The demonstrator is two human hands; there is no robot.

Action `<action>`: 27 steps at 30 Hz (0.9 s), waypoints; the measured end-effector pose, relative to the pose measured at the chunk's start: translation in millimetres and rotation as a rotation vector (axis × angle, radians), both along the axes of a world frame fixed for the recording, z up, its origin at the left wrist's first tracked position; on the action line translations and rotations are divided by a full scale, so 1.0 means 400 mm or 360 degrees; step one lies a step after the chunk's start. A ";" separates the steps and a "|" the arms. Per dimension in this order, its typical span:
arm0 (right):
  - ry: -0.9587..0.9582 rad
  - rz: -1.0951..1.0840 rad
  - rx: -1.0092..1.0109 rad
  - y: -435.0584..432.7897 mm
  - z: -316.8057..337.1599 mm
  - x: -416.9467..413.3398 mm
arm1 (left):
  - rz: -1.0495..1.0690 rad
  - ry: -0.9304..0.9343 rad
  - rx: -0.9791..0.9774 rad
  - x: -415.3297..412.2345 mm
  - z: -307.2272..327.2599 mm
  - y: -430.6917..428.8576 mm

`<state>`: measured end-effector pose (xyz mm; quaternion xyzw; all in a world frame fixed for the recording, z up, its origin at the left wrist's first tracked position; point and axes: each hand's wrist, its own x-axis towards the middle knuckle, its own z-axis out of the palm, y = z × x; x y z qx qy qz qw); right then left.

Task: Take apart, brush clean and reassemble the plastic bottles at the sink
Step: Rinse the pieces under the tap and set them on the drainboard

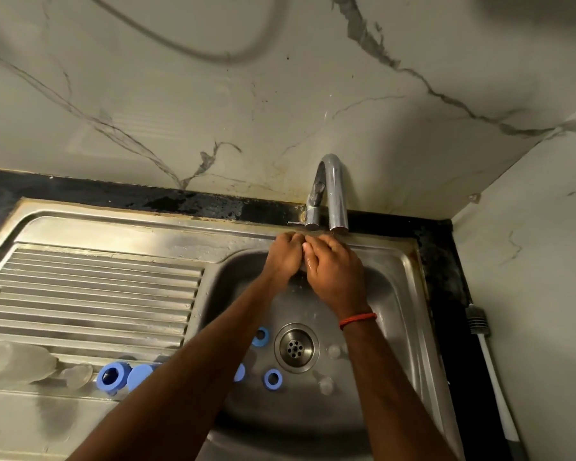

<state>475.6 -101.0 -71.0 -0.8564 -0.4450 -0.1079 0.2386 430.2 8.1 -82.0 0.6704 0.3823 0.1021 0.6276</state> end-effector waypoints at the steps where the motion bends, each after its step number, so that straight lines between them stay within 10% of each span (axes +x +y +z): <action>1: 0.0093 -0.0027 0.0020 -0.003 -0.006 0.001 | 0.0002 -0.0025 0.0013 -0.004 -0.002 -0.001; 5: 0.1329 -0.0457 0.0154 0.017 0.056 0.006 | -0.0093 -0.0269 0.0705 -0.020 -0.002 -0.006; 9: 0.1923 -0.0130 0.0084 -0.006 0.041 0.045 | -0.0091 -0.0601 0.0486 -0.056 0.005 -0.004; 27: 0.1350 -0.0032 0.0029 -0.076 0.020 0.064 | 0.0296 -0.0573 -0.0003 -0.119 0.008 -0.009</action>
